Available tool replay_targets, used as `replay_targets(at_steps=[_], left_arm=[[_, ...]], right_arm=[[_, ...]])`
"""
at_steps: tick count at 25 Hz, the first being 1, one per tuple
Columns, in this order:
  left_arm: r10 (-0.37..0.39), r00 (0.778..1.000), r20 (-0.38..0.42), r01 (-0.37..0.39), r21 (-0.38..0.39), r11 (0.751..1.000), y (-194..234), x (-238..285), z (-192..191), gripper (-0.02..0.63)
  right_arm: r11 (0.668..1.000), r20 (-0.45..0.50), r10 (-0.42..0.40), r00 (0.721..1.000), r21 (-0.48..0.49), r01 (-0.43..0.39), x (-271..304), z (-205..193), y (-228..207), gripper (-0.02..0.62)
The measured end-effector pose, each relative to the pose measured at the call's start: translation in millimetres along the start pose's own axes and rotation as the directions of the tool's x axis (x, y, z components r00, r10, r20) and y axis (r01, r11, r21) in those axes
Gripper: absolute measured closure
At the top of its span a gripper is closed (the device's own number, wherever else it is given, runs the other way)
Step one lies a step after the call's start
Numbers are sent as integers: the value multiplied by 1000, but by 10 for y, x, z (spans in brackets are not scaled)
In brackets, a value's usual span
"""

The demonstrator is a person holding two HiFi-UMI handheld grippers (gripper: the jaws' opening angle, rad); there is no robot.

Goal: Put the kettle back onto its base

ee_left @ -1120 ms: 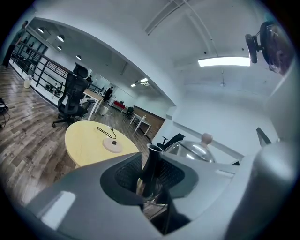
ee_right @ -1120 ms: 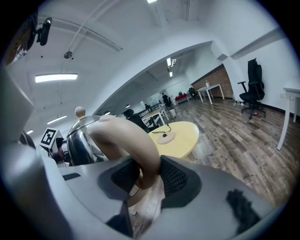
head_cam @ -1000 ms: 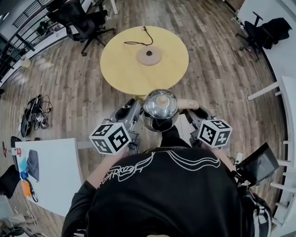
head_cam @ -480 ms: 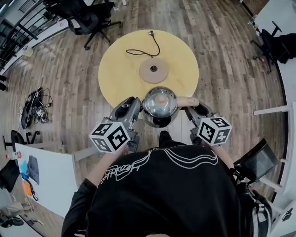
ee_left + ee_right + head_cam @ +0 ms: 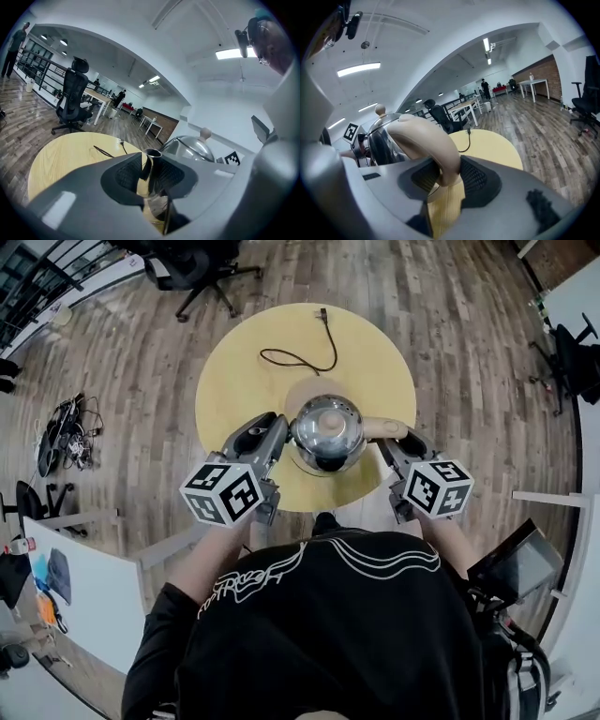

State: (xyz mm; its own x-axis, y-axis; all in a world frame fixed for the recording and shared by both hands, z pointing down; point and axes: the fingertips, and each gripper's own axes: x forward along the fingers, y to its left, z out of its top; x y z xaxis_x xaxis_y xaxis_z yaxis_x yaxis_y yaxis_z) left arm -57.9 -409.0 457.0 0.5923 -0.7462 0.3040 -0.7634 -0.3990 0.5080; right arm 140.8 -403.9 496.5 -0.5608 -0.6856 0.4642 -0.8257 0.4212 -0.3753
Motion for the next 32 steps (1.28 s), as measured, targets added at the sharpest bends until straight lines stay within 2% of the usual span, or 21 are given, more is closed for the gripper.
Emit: replay_targets(at_steps=[6, 14, 25, 32], left_arm=[[18, 1000, 9, -18, 29, 999, 330, 325, 137, 522], [46, 999, 7, -46, 3, 999, 670, 669, 39, 525], [40, 999, 9, -40, 13, 999, 832, 774, -26, 525], [39, 999, 18, -39, -8, 999, 874, 774, -79, 522]], right_arm=[[1000, -31, 6, 999, -24, -7, 462, 96, -173, 459], [999, -56, -31, 998, -33, 29, 858, 93, -432, 459], [998, -55, -50, 997, -47, 47, 1033, 22, -498, 459], [996, -49, -74, 996, -63, 71, 1063, -39, -512, 459]])
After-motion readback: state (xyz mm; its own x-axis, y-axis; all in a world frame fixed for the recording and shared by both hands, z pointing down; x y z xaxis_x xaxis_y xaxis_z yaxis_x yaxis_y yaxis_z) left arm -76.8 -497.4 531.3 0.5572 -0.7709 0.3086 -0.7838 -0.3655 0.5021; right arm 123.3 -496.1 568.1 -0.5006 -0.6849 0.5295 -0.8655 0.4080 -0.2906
